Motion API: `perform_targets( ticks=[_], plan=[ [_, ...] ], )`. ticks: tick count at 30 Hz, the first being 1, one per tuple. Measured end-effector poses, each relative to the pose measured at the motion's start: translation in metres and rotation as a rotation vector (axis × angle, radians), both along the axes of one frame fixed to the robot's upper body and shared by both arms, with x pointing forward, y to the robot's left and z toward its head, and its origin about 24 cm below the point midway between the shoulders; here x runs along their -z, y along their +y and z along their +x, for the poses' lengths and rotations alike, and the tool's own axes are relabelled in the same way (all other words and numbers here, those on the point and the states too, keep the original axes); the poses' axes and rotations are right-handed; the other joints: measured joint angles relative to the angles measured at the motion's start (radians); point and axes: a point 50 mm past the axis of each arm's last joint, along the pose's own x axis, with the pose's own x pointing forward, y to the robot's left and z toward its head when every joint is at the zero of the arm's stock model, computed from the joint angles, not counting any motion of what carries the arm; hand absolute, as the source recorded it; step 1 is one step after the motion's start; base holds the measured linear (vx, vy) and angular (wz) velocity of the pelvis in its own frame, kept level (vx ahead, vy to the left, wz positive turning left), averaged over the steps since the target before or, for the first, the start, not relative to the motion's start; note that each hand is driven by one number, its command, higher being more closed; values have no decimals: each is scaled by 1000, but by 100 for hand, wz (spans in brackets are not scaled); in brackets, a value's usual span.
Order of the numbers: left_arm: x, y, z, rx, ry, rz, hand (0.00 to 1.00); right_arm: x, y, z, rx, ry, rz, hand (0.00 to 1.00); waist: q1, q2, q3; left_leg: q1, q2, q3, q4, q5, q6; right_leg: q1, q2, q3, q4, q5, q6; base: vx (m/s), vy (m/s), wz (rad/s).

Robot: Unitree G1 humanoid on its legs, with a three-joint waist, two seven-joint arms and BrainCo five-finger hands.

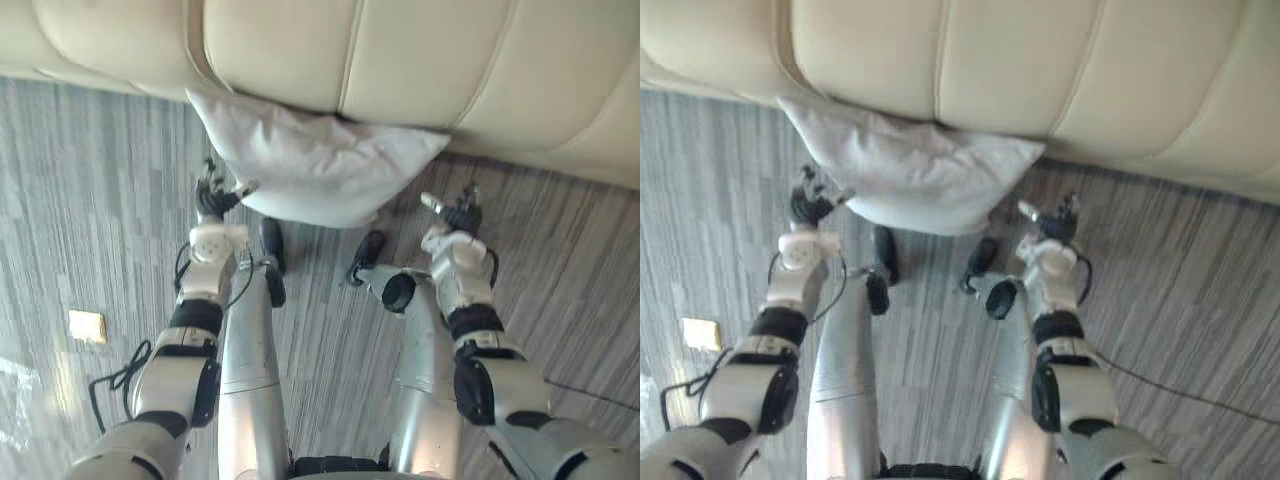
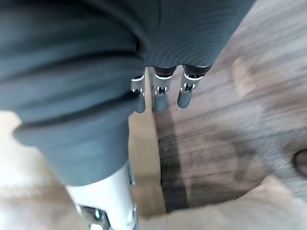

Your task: Pick up cushions and gather them together orderly.

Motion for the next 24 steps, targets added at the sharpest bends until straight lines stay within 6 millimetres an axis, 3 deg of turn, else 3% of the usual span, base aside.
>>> perform_targets(
  ticks=[1, 2, 3, 5, 10, 15, 17, 22, 24],
  plan=[
    [-12, -4, 3, 4, -37, 3, 0, -12, 7, 2, -11, -38, -12, 0, 0, 0, 0, -25, 0, -4, 5, 0, 0, -24, 0, 1, 9, -1, 1, -28, 11, 4],
    [-20, -7, 4, 2, -58, 6, 0, -20, 12, 4, -21, -59, -22, 100, 1, 1, 0, -43, -1, -9, 12, 0, -1, -42, 0, 3, 18, -4, 7, -29, 12, 6],
    [-26, -9, 5, -4, -77, 13, 100, -28, 16, 6, -26, -78, -28, 100, 1, 1, 1, -61, -1, -11, 21, 1, -1, -61, 0, 5, 28, -6, 10, -35, 11, 5],
    [-38, -11, 5, -20, -120, 28, 100, -45, 27, 9, -47, -124, -47, 100, 4, 1, 1, -93, -1, -14, 23, 2, -2, -93, 0, 8, 36, -7, 12, -44, 20, 3],
    [-55, -11, 6, -74, -171, 30, 100, -60, 46, 9, -82, -181, -49, 100, 4, 1, 0, -119, -1, -18, 23, 7, -1, -122, 2, 8, 42, -8, 14, -12, 7, 1],
    [-64, -11, 4, -98, -197, 14, 100, -64, 53, 6, -111, -204, -47, 100, 3, 1, 0, -119, -2, -29, 23, 26, -17, -118, 7, 5, 44, 0, -1, 0, 0, 0],
    [-61, -14, 3, -96, -188, 7, 100, -63, 54, 1, -118, -227, -44, 100, 3, 1, 0, -99, -2, -34, 21, 27, -18, -96, 11, 5, 42, 1, -2, 0, 0, 0],
    [-31, -31, -14, -39, -182, -16, 100, -41, 49, -18, -120, -261, -38, 100, 0, 0, -5, 53, -1, -32, -44, 28, -20, 58, 33, 5, -32, 1, 1, 0, 0, 0],
    [-15, -39, -23, -23, -169, -34, 100, -26, 46, -30, -117, -261, -28, 100, 0, -2, -35, 121, -1, -22, -102, 37, -21, 119, 41, 3, -85, 7, 5, 0, 0, 0]
  ],
)
